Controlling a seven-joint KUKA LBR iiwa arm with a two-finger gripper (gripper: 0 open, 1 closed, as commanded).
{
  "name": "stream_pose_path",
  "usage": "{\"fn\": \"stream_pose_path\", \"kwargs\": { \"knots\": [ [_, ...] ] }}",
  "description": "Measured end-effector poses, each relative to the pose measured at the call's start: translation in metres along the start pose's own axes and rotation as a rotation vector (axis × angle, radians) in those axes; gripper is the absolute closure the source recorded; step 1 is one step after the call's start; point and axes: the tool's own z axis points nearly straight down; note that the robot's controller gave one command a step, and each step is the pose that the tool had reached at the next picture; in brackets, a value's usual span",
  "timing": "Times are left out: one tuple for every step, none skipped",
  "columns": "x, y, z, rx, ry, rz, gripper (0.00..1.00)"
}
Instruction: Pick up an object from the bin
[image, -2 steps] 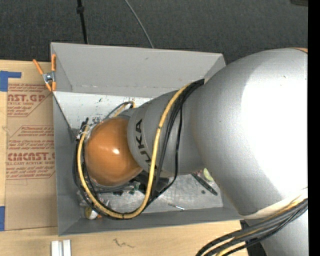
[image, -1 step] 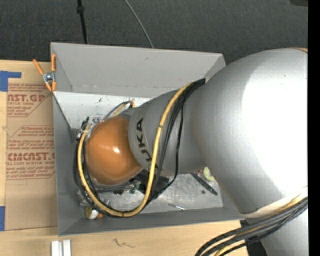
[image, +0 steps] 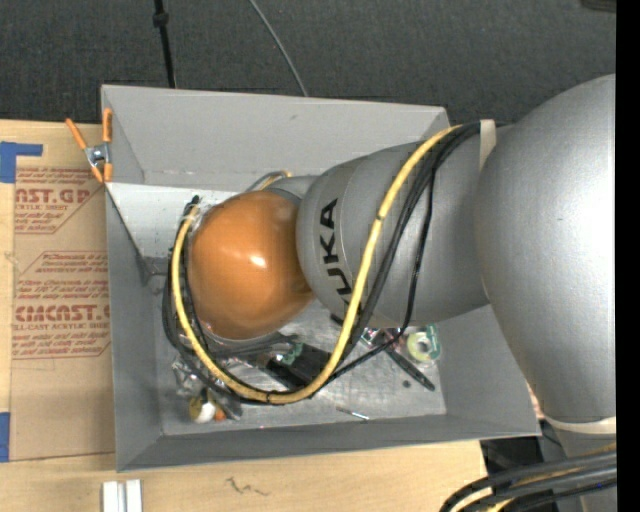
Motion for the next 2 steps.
{"fn": "stream_pose_path", "kwargs": {
  "knots": [
    [0.002,-0.007,-0.039,0.005,-0.007,0.013,0.0],
    [0.005,-0.009,-0.022,0.003,-0.004,0.022,0.0]
  ]
}}
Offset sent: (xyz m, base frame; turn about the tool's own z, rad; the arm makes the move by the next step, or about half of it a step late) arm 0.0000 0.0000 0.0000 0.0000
